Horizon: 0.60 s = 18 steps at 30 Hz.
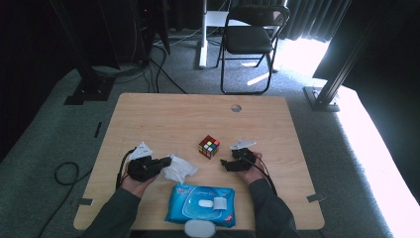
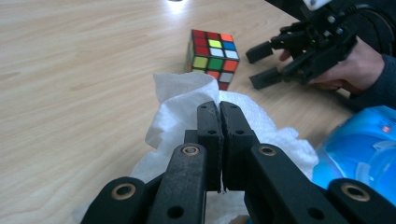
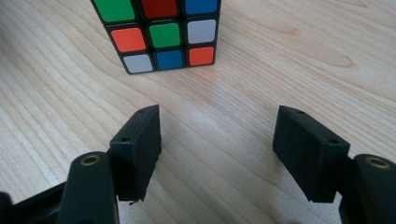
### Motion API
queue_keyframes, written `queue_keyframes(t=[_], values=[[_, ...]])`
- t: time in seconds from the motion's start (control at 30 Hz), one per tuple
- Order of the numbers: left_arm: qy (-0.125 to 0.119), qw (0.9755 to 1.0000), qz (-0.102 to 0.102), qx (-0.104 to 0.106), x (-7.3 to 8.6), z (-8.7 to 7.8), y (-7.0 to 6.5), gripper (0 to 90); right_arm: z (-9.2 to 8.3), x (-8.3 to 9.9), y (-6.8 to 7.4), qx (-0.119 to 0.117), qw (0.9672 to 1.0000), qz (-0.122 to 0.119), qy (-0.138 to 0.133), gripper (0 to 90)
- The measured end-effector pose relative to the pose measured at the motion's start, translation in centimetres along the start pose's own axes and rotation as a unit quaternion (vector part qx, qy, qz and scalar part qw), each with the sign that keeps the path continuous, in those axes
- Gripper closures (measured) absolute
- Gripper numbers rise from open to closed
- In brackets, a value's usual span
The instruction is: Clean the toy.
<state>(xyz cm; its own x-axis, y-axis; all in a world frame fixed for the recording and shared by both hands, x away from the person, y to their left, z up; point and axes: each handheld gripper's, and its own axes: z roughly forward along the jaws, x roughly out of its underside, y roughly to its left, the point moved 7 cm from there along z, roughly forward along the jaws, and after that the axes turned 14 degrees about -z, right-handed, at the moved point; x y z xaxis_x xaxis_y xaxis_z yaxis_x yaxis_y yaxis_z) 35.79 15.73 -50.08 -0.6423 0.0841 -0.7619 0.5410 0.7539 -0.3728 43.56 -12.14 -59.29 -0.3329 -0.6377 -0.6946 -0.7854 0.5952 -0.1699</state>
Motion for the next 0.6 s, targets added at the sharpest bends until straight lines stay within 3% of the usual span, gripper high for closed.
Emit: queue_keyframes(t=[0.1,0.23,0.6], values=[[-0.006,1.0,0.0,-0.003,-0.4,-0.1,0.4,88.2,0.1,-0.1,0.2,-0.012,0.9998,-0.009,0.011,23.9],[-0.01,0.9999,0.001,-0.006,-0.9,-0.2,0.8,88.2,0.2,-0.4,0.2,-0.006,0.9999,-0.006,0.011,23.3],[-0.014,0.9998,0.004,-0.013,-1.4,0.4,1.8,88.2,0.5,-2.4,0.6,-0.027,0.999,-0.001,-0.036,17.5]])
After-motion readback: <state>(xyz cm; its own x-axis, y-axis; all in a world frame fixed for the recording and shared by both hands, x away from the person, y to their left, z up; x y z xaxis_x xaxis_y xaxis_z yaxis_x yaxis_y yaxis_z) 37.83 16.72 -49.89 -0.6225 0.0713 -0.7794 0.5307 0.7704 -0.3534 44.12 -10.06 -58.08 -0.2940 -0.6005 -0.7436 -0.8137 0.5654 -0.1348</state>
